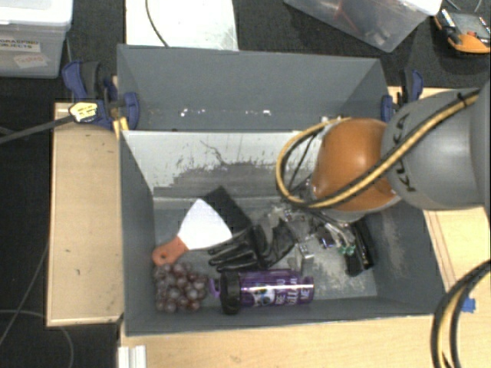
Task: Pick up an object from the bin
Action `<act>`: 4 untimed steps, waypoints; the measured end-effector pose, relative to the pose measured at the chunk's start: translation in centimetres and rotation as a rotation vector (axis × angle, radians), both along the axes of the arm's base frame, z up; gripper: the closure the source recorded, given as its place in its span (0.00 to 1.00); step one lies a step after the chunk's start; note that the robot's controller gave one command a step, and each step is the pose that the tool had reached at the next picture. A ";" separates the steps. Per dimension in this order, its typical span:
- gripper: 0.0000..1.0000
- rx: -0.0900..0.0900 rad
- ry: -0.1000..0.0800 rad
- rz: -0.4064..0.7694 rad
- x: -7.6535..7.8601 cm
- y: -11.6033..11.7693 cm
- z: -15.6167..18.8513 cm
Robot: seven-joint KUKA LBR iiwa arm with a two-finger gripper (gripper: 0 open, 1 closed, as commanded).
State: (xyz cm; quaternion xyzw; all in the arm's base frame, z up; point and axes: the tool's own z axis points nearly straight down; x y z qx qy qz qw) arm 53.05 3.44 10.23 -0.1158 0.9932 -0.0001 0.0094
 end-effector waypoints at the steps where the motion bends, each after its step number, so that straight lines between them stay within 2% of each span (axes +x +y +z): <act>1: 0.00 0.010 -0.033 -0.197 4.9 -1.2 -0.2; 2: 0.00 -0.004 -0.053 0.216 -2.1 -2.3 -2.2; 3: 1.00 0.015 -0.041 -0.282 4.6 3.3 -2.9; 4: 1.00 0.015 -0.041 -0.282 4.6 3.3 -2.9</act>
Offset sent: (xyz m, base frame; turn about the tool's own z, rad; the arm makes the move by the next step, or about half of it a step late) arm -0.0356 -0.0245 -0.0323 -0.2199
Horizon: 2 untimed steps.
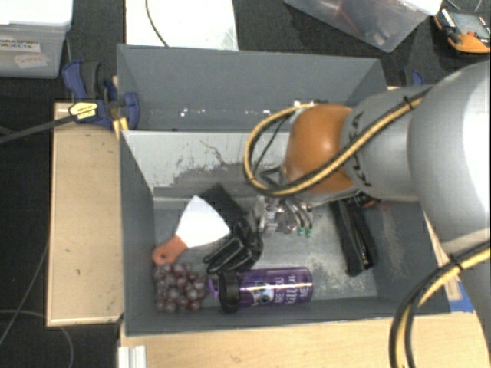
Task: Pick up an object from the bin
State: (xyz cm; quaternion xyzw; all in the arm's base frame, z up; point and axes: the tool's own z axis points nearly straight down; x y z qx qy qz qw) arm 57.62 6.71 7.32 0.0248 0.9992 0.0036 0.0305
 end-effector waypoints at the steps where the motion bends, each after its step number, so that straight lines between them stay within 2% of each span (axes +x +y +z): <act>1: 1.00 0.000 0.001 0.000 -0.1 0.0 0.5; 2: 1.00 -0.001 0.007 0.002 -0.2 -0.1 4.1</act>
Offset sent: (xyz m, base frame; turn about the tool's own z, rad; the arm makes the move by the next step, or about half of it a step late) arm -0.0004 -0.0002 0.0698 -0.0003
